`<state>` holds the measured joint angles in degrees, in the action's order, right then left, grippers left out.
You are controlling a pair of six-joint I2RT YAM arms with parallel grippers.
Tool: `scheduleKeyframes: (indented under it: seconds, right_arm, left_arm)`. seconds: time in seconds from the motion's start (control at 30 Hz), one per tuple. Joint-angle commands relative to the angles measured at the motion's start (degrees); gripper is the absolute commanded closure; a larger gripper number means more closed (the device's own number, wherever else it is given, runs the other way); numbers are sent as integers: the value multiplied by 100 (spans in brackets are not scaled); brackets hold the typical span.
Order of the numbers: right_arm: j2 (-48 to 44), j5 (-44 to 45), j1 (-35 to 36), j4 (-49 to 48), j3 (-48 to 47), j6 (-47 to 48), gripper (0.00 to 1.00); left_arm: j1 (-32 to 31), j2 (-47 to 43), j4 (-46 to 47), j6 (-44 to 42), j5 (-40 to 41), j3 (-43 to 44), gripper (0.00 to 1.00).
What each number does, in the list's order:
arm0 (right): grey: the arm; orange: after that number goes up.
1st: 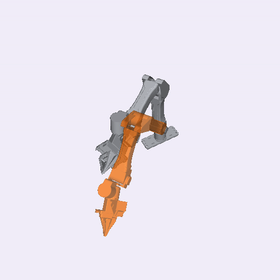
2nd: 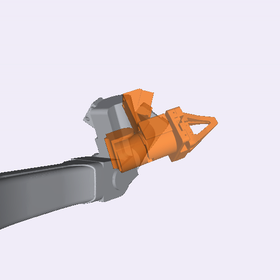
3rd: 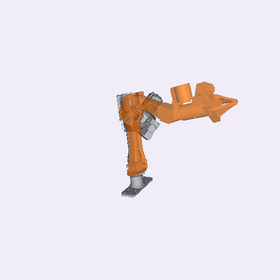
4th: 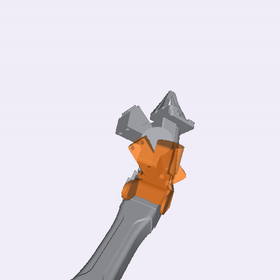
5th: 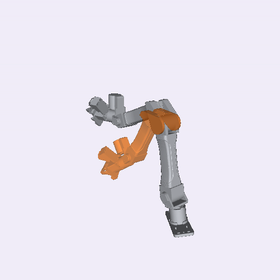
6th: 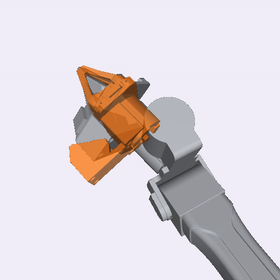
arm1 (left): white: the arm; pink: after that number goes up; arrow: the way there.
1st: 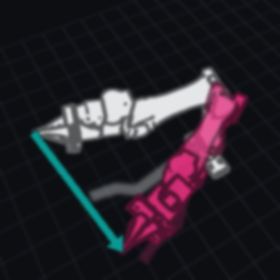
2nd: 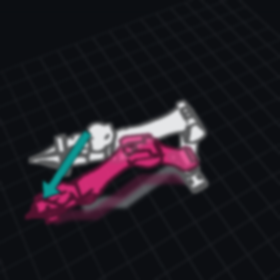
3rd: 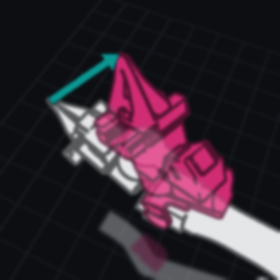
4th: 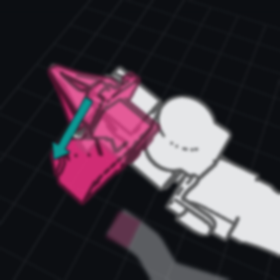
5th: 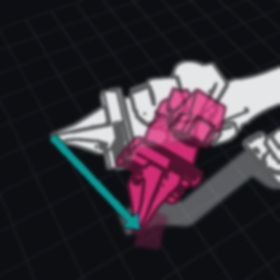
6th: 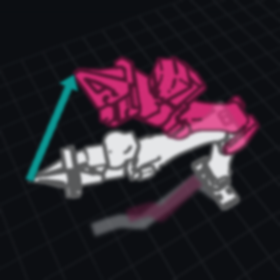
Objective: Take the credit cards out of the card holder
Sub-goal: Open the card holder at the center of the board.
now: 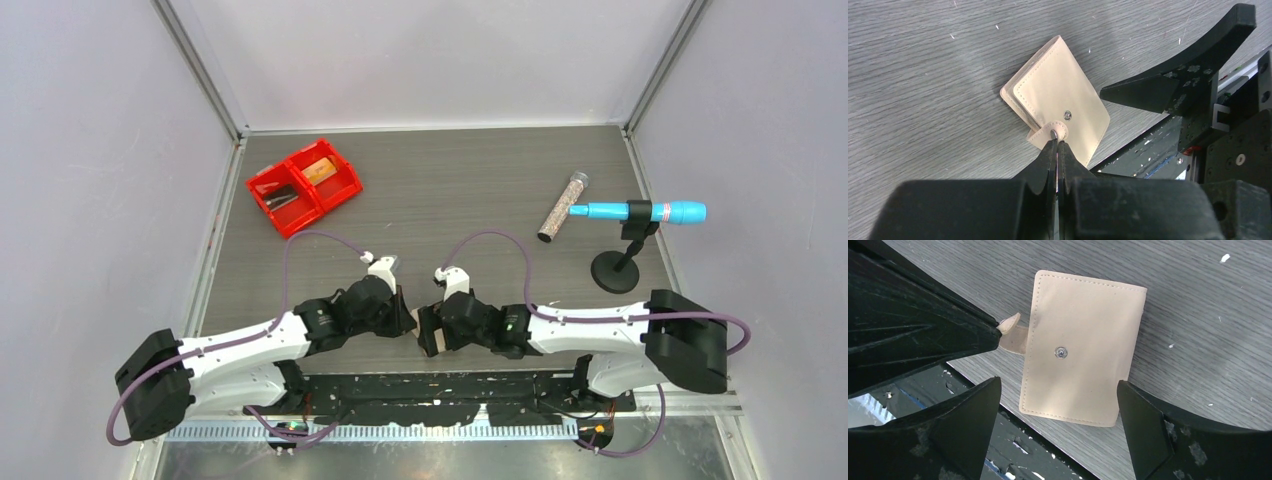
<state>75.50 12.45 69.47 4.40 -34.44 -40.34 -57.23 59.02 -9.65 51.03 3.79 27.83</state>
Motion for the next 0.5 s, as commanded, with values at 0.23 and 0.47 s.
scheduleKeyframes:
  seconds: [0.23, 0.47]
  right_arm:
    - [208, 1014, 296, 366, -353, -235, 6]
    - [311, 1010, 382, 279, -368, -251, 6]
  left_arm:
    - [28, -265, 300, 74, 5, -76, 100]
    - [28, -285, 288, 92, 8, -87, 100]
